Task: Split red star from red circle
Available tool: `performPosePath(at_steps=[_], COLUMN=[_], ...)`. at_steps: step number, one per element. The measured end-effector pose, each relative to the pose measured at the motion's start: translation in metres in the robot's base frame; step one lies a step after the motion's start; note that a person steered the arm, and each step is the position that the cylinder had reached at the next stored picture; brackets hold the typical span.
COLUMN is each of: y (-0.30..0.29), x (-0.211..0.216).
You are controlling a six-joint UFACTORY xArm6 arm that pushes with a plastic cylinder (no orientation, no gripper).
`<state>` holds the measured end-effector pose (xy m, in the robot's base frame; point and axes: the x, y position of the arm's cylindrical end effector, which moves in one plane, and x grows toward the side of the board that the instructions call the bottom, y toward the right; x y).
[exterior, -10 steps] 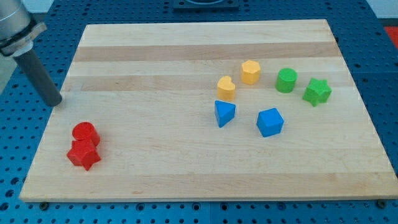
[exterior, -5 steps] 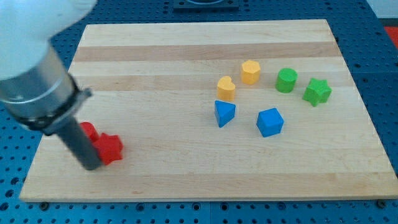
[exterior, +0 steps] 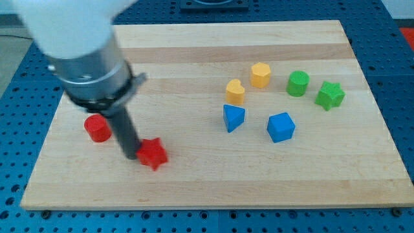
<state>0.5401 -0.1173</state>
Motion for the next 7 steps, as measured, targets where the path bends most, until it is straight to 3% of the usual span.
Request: performPosePath(at_steps=[1,5,7], y=[0.064,0.113,0.164], x=[0.006,0.078,0.056])
